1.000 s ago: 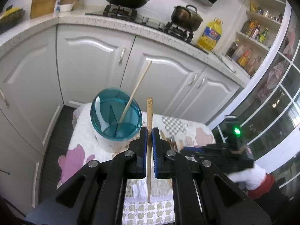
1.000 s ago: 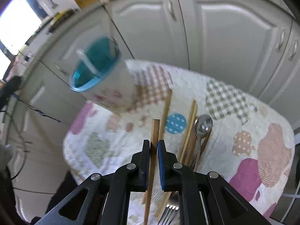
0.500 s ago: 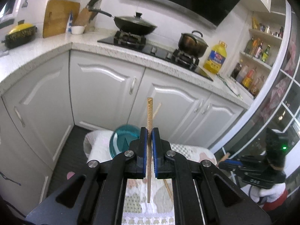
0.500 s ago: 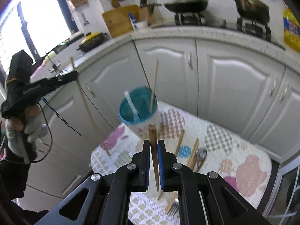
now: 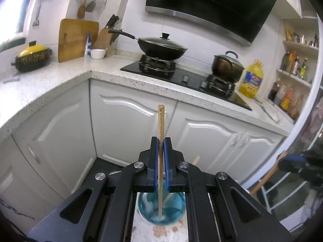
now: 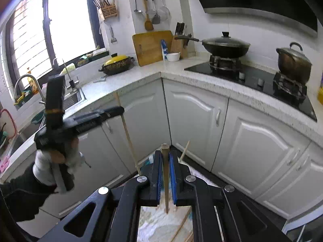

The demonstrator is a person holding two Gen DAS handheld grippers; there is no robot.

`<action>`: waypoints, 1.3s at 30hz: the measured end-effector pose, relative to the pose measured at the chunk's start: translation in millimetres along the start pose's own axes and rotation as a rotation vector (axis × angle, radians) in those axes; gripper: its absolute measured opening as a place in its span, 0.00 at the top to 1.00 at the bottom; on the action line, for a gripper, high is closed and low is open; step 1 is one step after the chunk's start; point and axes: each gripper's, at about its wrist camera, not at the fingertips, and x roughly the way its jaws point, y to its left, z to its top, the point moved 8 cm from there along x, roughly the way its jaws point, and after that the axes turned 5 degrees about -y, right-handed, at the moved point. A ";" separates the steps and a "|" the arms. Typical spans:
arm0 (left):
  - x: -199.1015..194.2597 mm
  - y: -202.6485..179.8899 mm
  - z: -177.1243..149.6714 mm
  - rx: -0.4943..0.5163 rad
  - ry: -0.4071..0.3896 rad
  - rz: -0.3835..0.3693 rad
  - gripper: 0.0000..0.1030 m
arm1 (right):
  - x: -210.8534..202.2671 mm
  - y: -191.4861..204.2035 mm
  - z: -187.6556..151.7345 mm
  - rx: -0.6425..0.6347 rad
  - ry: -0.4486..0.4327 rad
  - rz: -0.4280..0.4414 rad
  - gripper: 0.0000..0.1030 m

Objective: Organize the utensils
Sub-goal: 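Lower both held chopsticks into the teal-lidded cup and open both grippers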

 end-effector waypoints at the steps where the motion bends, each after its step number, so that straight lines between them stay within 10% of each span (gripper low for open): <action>1: 6.6 1.0 -1.0 -0.002 0.006 0.003 0.96 | 4.2 0.3 5.0 -0.002 -0.003 0.000 0.93; 14: 72.0 17.7 -42.9 -0.028 0.087 0.068 0.96 | 90.1 -13.3 16.2 0.021 0.032 -0.018 0.93; 32: 87.5 23.0 -90.4 -0.029 0.192 0.089 0.96 | 160.3 -57.7 -73.8 0.228 0.219 0.010 0.93; 35: 84.1 22.6 -89.5 -0.034 0.190 0.094 0.94 | 153.3 -60.3 -75.2 0.239 0.211 0.008 0.65; 39: 76.6 20.3 -89.0 -0.026 0.190 0.099 0.85 | 144.3 -60.7 -77.4 0.250 0.202 0.006 0.64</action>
